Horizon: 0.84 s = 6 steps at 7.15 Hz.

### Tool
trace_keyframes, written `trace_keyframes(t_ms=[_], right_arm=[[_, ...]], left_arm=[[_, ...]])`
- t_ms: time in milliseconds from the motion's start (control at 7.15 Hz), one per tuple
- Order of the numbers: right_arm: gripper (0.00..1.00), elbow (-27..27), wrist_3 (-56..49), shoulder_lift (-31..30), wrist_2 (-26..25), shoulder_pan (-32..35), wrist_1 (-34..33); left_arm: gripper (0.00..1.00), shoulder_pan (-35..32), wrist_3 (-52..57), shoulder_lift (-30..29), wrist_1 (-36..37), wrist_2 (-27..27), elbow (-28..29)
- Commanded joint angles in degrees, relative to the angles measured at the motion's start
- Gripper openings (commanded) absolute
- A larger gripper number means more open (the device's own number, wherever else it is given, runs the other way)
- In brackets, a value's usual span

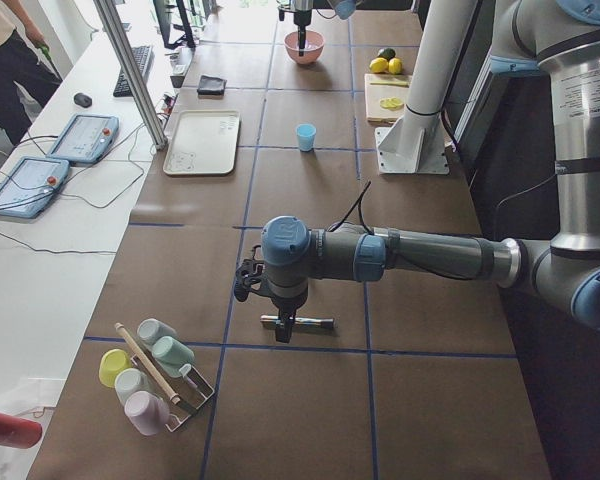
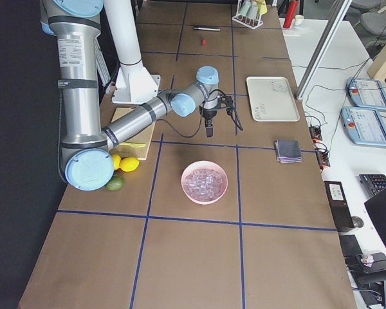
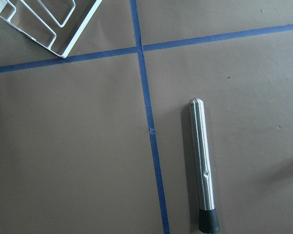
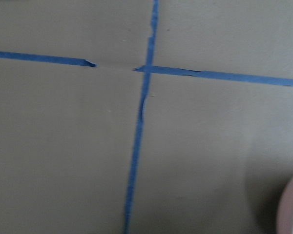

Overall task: Mash ice and strawberries in cup
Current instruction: 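Move the right gripper back over the pink bowl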

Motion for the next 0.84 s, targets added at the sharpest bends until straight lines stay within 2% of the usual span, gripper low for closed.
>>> trace_keyframes(t_ms=[0,140,419,699], right_arm=[[0.99,-5.2,-19.3,-3.9,4.6,8.5,0.1],[0.99,-7.7,-25.7,-4.3,4.7,9.9,0.1],[0.99,-11.6,-27.7,-4.5,5.0,10.0,2.4],[0.98,-19.0,-27.8,-4.5,5.4,10.0,12.4]], left_arm=[[1.0,0.1,0.0,0.0,0.0,0.0,0.2],[1.0,0.1,-0.1,0.0,0.0,0.0,0.2],[1.0,0.1,0.0,0.0,0.0,0.0,0.3],[1.0,0.1,-0.1,0.0,-0.1,0.0,0.3]])
